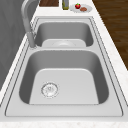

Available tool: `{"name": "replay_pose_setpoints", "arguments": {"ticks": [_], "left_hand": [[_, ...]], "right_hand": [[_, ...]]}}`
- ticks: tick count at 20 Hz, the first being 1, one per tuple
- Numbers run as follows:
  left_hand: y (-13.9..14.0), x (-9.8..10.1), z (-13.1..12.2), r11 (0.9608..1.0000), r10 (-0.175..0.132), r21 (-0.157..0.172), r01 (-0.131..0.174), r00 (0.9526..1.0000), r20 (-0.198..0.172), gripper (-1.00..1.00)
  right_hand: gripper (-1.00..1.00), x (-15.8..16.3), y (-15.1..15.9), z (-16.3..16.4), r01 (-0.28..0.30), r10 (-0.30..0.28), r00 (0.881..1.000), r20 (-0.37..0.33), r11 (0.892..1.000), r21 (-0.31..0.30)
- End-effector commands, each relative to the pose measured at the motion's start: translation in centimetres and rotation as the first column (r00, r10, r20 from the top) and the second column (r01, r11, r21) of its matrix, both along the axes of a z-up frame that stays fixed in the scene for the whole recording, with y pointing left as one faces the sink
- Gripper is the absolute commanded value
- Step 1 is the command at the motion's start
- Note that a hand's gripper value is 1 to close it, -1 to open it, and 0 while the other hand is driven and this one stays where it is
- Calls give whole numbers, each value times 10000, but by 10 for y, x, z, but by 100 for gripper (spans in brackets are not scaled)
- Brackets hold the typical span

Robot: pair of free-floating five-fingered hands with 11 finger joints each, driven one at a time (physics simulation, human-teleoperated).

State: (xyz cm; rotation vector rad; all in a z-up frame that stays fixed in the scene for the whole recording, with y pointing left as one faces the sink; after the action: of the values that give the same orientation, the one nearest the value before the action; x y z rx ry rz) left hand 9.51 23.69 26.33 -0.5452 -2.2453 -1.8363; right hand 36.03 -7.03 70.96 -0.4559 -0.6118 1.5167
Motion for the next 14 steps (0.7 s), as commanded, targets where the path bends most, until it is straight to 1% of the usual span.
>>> {"name": "replay_pose_setpoints", "arguments": {"ticks": [1, 5, 8, 11, 14], "left_hand": [[0, 0, 0, 10000, 0, 0, 0, 10000, 0, 0], [0, 0, 0, 10000, 0, 0, 0, 10000, 0, 0], [0, 0, 0, 10000, 0, 0, 0, 10000, 0, 0], [0, 0, 0, 10000, 0, 0, 0, 10000, 0, 0], [0, 0, 0, 10000, 0, 0, 0, 10000, 0, 0]], "right_hand": [[-100, 2, -5, 5, -361, 361, 9993, -1, 9993, -33], [-100, 2, -16, 27, -343, 344, 9993, 163, 9994, -58], [-100, 6, -20, 38, -277, 277, 9996, 114, 9996, -25], [-100, 20, -18, 32, -177, 177, 9998, -11, 9998, 57], [-100, 41, -17, 18, -328, 327, 9995, -47, 9994, -66]]}}
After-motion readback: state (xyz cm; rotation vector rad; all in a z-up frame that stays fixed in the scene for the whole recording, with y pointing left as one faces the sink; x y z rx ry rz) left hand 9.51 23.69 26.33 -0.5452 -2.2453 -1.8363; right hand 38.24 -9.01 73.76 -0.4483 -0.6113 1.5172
